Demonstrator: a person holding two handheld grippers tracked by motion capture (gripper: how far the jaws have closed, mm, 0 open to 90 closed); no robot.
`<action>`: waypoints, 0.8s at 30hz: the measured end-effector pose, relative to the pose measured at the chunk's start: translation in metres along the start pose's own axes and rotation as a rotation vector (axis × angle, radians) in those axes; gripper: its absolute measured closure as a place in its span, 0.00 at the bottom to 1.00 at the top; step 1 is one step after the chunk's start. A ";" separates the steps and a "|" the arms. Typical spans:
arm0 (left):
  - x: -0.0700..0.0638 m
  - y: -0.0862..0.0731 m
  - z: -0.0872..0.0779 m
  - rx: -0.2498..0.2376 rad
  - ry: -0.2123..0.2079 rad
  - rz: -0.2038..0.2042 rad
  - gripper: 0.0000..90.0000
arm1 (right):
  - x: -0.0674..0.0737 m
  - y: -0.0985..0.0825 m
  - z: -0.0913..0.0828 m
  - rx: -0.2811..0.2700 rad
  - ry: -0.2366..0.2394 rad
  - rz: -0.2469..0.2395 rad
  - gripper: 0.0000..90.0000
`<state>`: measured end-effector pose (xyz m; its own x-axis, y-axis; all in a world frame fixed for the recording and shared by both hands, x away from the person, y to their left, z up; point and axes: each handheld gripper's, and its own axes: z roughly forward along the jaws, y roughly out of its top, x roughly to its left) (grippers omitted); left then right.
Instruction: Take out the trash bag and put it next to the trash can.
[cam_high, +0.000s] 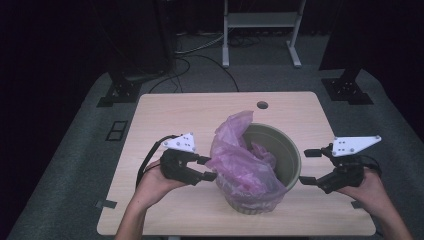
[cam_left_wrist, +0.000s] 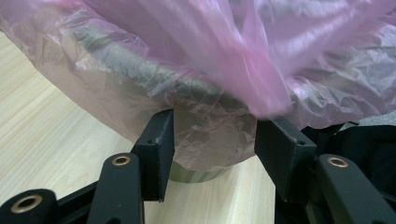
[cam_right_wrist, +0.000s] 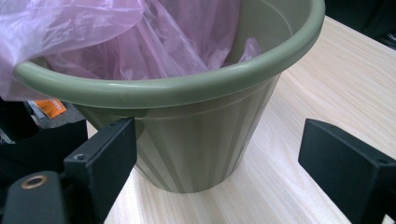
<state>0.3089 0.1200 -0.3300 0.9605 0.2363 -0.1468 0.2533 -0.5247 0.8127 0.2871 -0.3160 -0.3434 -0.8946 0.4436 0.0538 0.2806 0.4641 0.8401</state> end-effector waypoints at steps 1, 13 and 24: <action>0.000 0.000 0.001 0.000 0.001 0.005 0.52 | 0.000 0.000 0.000 -0.001 0.000 -0.001 0.11; 0.000 0.005 -0.025 -0.064 0.015 0.006 0.45 | -0.001 0.000 -0.004 -0.008 -0.007 0.001 0.11; -0.004 0.032 -0.018 -0.089 -0.021 0.017 0.77 | 0.000 0.000 -0.003 -0.006 -0.006 -0.001 0.11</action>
<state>0.3115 0.1172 -0.2928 0.9669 0.2108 -0.1437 0.2270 -0.4538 0.8617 0.2864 -0.3186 -0.3416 -0.8929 0.4475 0.0497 0.2774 0.4597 0.8437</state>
